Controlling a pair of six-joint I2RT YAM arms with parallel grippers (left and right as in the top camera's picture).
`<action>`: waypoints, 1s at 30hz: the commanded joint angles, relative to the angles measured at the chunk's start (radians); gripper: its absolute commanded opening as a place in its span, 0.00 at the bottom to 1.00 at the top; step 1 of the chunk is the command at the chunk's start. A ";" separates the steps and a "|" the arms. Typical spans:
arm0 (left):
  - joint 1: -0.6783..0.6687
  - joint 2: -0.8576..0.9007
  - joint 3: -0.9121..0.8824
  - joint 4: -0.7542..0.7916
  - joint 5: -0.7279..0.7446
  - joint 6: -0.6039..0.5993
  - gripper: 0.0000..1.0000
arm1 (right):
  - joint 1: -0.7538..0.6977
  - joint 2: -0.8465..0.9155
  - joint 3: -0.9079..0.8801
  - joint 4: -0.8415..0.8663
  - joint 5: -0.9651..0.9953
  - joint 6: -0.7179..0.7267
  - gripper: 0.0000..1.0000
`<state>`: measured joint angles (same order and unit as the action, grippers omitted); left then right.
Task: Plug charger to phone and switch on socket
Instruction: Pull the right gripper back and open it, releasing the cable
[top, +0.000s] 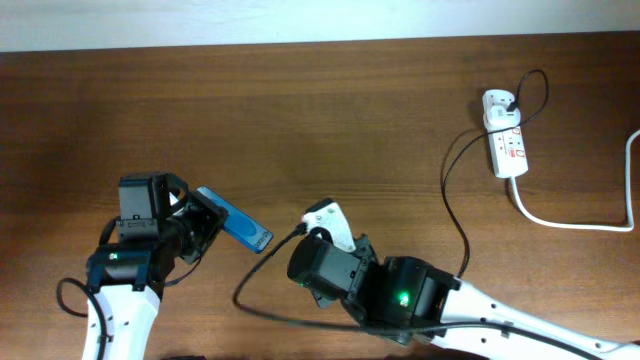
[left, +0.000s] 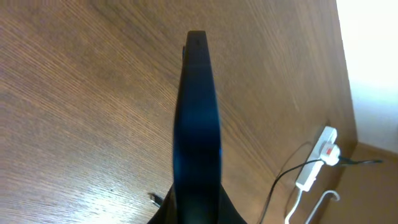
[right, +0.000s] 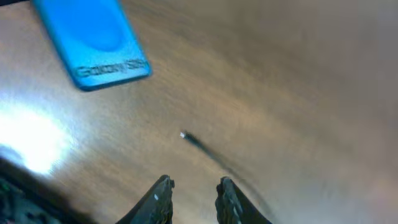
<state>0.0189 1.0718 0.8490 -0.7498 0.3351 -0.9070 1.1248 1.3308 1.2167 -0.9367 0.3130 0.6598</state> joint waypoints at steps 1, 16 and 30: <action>-0.003 -0.014 0.015 0.011 -0.003 0.074 0.00 | -0.023 0.022 0.011 -0.068 0.005 0.450 0.48; -0.003 -0.014 0.015 0.010 -0.048 0.206 0.00 | -0.072 0.159 -0.003 -0.034 -0.137 1.026 0.78; -0.003 -0.013 0.015 0.006 -0.098 0.277 0.00 | -0.291 0.187 -0.046 -0.035 -0.206 0.608 0.80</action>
<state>0.0189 1.0718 0.8490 -0.7517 0.2516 -0.6498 0.8909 1.5734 1.1767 -0.9730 0.1043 1.6382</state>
